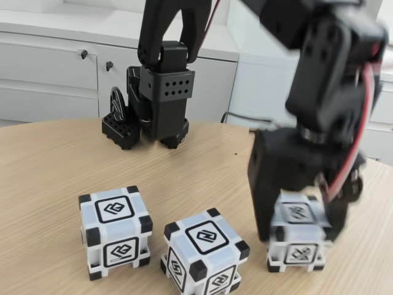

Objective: Stack cubes from left to right.

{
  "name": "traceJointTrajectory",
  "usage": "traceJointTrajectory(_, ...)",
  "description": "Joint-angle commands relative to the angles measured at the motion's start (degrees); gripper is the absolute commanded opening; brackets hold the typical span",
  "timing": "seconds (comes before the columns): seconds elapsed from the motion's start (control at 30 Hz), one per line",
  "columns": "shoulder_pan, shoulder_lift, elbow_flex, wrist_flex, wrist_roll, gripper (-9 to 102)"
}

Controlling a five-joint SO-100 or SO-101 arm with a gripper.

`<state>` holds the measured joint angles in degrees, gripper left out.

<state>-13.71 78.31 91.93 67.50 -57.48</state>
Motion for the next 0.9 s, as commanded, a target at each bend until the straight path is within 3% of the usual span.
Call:
traceJointTrajectory(0.0, -0.62, 0.09, -0.97, -0.44, 0.26, 3)
traceJointTrajectory(0.23, -0.18, 1.67, -0.97, -0.7, 3.08, 0)
traceJointTrajectory(0.6, 0.7, 27.77, -0.97, 0.18, 15.03, 0)
traceJointTrajectory(0.87, 13.1, 37.88, -0.79, 0.35, 31.82, 0)
